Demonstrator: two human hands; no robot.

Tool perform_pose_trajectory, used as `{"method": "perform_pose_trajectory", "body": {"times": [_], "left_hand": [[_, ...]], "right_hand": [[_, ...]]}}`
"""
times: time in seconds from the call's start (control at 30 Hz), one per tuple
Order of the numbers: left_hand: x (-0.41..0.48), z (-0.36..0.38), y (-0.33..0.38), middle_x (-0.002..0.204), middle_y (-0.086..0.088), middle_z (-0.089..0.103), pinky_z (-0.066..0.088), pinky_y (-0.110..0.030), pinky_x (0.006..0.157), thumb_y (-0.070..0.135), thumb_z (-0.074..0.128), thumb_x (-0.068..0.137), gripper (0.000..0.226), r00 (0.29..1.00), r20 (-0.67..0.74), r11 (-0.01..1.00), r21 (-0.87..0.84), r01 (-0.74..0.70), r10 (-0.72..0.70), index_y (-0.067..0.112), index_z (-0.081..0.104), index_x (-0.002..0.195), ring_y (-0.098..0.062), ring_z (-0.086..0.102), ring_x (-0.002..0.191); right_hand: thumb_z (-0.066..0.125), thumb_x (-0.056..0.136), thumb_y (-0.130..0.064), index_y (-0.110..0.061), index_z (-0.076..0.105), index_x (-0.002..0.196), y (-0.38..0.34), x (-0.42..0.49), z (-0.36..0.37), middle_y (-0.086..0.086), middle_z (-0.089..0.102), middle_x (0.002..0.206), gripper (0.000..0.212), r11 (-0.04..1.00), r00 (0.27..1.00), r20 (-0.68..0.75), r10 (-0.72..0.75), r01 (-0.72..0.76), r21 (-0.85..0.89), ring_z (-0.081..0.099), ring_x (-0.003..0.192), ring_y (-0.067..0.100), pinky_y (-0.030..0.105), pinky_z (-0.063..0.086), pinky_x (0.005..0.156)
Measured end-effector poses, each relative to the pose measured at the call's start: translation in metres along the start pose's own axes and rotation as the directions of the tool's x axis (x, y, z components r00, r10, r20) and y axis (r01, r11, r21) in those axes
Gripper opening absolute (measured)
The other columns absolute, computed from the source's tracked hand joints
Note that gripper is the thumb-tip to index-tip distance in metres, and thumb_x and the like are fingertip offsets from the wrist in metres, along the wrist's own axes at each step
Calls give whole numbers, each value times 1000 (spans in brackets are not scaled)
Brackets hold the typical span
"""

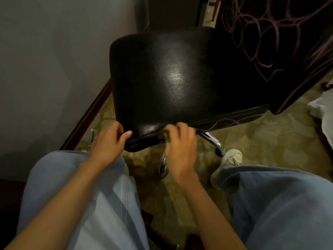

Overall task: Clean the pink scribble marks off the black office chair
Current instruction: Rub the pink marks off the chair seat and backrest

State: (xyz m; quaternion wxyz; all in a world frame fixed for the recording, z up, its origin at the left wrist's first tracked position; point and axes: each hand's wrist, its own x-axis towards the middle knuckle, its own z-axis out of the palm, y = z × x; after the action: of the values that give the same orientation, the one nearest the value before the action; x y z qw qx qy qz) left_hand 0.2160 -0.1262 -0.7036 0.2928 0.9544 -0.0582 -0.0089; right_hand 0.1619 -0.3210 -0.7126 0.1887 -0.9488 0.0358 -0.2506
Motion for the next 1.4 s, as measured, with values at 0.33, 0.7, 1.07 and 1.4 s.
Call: {"method": "perform_pose_trajectory", "body": {"times": [0.33, 0.7, 1.07, 1.4], "left_hand": [[-1, -5, 1, 72, -1, 49, 31, -26, 53, 28, 56, 92, 19, 999, 22, 996, -82, 26, -24, 12, 49, 83, -14, 45, 65], [-12, -25, -14, 92, -6, 63, 48, -39, 70, -3, 54, 84, 21, 988, 152, 995, 89, -54, 40, 14, 59, 95, -24, 57, 85], [-15, -40, -20, 99, -4, 60, 50, -44, 80, 2, 47, 88, 21, 957, 272, 980, 194, 48, -101, 15, 60, 100, -23, 56, 95], [-13, -39, -15, 110, -9, 60, 50, -43, 87, 6, 48, 90, 24, 921, 342, 968, 222, 114, -186, 17, 60, 108, -28, 57, 102]], "right_hand": [[64, 86, -10, -11, 62, 104, 9, 5, -22, 10, 53, 107, 18, 974, 986, -59, 154, -142, 174, 49, 96, 24, 38, 52, 74], [72, 59, -10, -14, 64, 108, -68, -19, 36, 17, 55, 122, 49, 885, 867, 200, -457, 466, -2, 46, 109, 31, 38, 50, 78], [72, 78, -4, -8, 64, 100, -17, -14, 13, 17, 47, 115, 24, 989, 989, -9, -148, 148, 30, 41, 102, 27, 39, 51, 75], [55, 85, -5, -12, 67, 95, -57, -40, 74, 13, 42, 122, 17, 692, 696, 78, -714, 718, -69, 44, 104, 27, 35, 34, 79]]}}
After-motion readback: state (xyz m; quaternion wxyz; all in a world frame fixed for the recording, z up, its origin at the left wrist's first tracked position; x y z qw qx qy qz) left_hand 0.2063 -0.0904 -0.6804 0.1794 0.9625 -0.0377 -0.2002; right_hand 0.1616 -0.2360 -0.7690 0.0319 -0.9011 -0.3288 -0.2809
